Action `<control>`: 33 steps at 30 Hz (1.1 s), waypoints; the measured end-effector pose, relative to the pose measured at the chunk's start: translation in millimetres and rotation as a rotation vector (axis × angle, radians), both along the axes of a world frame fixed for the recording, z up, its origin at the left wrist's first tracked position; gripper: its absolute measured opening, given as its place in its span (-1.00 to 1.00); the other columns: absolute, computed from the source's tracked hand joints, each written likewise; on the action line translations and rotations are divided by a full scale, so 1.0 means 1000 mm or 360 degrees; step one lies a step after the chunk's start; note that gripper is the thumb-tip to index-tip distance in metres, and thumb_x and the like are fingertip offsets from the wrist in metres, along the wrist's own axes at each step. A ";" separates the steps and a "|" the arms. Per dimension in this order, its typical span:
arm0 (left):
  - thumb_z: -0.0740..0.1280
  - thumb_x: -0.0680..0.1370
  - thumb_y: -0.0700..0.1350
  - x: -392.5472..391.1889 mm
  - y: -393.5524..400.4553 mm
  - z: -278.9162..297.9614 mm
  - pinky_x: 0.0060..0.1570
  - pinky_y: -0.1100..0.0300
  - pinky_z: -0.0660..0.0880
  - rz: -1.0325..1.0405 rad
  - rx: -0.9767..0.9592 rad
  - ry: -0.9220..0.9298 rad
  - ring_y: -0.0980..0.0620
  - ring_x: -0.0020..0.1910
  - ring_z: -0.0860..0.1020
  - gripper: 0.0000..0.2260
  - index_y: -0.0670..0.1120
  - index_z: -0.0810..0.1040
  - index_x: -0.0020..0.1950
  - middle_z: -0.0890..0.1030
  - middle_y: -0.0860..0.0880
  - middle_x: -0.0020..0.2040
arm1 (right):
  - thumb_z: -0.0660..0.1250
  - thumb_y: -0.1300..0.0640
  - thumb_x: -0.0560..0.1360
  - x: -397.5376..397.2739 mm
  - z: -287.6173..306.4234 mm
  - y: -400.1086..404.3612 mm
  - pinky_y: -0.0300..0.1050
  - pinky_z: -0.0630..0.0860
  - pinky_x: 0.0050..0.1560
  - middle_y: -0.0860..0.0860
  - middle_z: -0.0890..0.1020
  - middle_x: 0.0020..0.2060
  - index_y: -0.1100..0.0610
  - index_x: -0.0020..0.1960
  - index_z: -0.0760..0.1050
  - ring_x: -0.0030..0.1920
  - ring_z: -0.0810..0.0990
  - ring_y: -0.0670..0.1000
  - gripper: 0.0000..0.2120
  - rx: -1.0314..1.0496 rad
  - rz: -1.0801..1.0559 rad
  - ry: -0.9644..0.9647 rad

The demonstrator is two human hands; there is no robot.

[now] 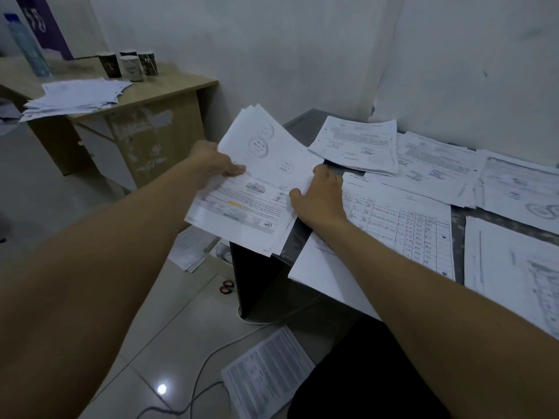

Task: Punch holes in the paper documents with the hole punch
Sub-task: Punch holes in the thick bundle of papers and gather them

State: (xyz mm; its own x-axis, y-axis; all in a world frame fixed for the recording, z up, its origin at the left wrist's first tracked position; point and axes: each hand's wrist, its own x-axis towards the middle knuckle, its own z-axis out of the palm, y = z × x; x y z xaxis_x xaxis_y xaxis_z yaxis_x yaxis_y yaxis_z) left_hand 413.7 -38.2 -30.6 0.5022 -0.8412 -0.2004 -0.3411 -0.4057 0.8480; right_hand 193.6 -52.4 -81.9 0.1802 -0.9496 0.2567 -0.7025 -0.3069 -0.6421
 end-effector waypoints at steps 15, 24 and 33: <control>0.58 0.36 -0.22 0.012 0.025 -0.001 -0.06 -0.15 0.64 -0.0217 -0.0290 0.0557 -0.16 -0.05 0.71 -0.57 -0.15 0.62 0.20 0.72 -0.13 0.01 | 0.48 0.01 0.46 -0.011 0.008 0.001 -0.09 0.52 0.16 -0.21 0.60 -0.11 0.10 0.54 0.14 0.06 0.60 -0.09 -0.21 0.0236 -0.0124 -0.0808; 0.58 0.36 -0.25 -0.004 0.018 0.025 -0.25 0.04 0.64 -0.0279 -0.0490 0.0563 -0.12 -0.12 0.72 -0.61 -0.19 0.63 0.16 0.73 -0.10 -0.06 | 0.49 0.06 0.45 -0.019 0.021 -0.008 -0.15 0.38 -0.28 -0.04 0.42 -0.47 0.18 -0.36 0.41 -0.39 0.38 -0.02 -0.65 0.0461 -0.0070 -0.1075; 0.58 0.36 -0.23 -0.014 0.012 0.053 -0.07 -0.09 0.64 -0.0334 -0.0666 0.0543 -0.16 -0.07 0.71 -0.63 -0.19 0.64 0.14 0.73 -0.12 -0.04 | 0.44 0.13 0.53 -0.027 0.062 -0.014 -0.07 0.64 0.03 -0.01 0.73 -0.07 0.12 -0.04 0.61 -0.04 0.70 0.00 -0.94 0.0478 0.0068 -0.1218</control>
State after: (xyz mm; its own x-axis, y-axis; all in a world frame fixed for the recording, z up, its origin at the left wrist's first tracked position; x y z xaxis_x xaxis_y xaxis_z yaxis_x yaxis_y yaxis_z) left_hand 399.7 -26.3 22.8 0.2814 -0.9583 0.0494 -0.0569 0.0347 0.9978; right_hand 166.2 -66.6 -19.8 0.0958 -0.9936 0.0593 -0.0285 -0.0623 -0.9976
